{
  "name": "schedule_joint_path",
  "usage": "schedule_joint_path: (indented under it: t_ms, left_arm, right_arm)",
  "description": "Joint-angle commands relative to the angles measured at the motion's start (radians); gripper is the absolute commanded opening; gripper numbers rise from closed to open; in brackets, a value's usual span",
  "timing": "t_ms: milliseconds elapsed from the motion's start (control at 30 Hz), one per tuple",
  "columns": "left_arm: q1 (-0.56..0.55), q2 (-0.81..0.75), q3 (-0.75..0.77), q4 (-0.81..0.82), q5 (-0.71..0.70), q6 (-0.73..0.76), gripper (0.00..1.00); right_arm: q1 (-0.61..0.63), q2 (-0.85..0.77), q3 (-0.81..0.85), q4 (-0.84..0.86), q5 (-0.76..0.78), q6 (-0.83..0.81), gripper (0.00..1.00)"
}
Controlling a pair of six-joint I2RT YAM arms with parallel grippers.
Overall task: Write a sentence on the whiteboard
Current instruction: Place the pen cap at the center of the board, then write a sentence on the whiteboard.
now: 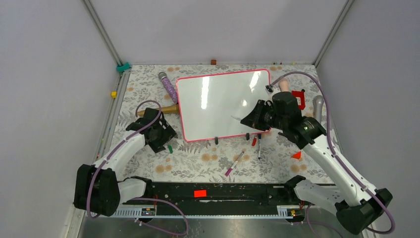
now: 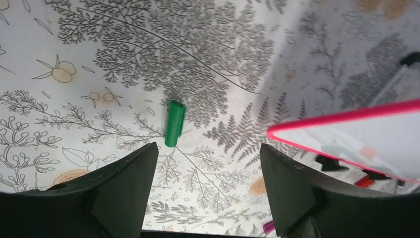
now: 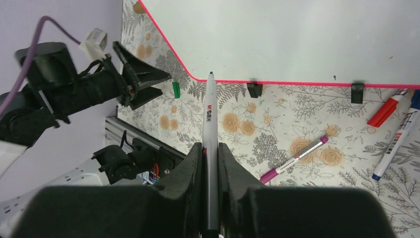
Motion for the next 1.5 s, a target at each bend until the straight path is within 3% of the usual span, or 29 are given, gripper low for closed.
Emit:
schedule_joint_path:
  t_ms: [0, 167, 233, 267, 500, 633, 767, 900, 1067, 1233, 1467]
  left_arm:
    - [-0.003, -0.085, 0.084, -0.041, 0.084, 0.112, 0.77]
    - [-0.001, -0.233, 0.130, -0.072, 0.121, 0.229, 0.81]
    - [0.000, -0.271, 0.155, -0.103, 0.128, 0.288, 0.96]
    - [0.001, -0.293, 0.164, -0.112, 0.134, 0.322, 0.98]
    - [-0.008, -0.440, 0.145, -0.117, 0.189, 0.520, 0.99]
    - [-0.010, -0.438, 0.160, -0.122, 0.254, 0.541, 0.99]
    - [-0.009, -0.494, 0.158, -0.148, 0.181, 0.513, 0.99]
    - [-0.010, -0.596, 0.119, -0.167, 0.184, 0.473, 0.99]
    - [-0.022, -0.791, -0.034, -0.107, 0.254, 0.428, 0.99]
    - [-0.025, -0.938, -0.048, -0.102, 0.090, 0.382, 0.99]
    - [-0.025, -0.922, -0.064, -0.088, 0.124, 0.388, 0.99]
  right_arm:
    - [0.040, 0.077, 0.126, 0.001, 0.105, -0.021, 0.00]
    - [0.050, 0.175, 0.246, -0.063, 0.172, 0.014, 0.00]
    - [0.053, 0.177, 0.261, -0.086, 0.196, 0.029, 0.00]
    - [0.054, 0.175, 0.261, -0.094, 0.207, 0.032, 0.00]
    - [0.054, 0.092, 0.214, -0.160, 0.337, 0.055, 0.00]
    - [0.053, 0.009, 0.154, -0.198, 0.394, 0.064, 0.00]
    - [0.053, -0.082, 0.096, -0.238, 0.422, 0.037, 0.00]
    - [0.053, -0.160, 0.075, -0.324, 0.415, 0.041, 0.00]
    - [0.054, -0.270, 0.024, -0.345, 0.396, 0.038, 0.00]
    - [0.053, -0.301, 0.010, -0.392, 0.365, 0.058, 0.00]
    - [0.054, -0.307, -0.017, -0.472, 0.281, 0.034, 0.00]
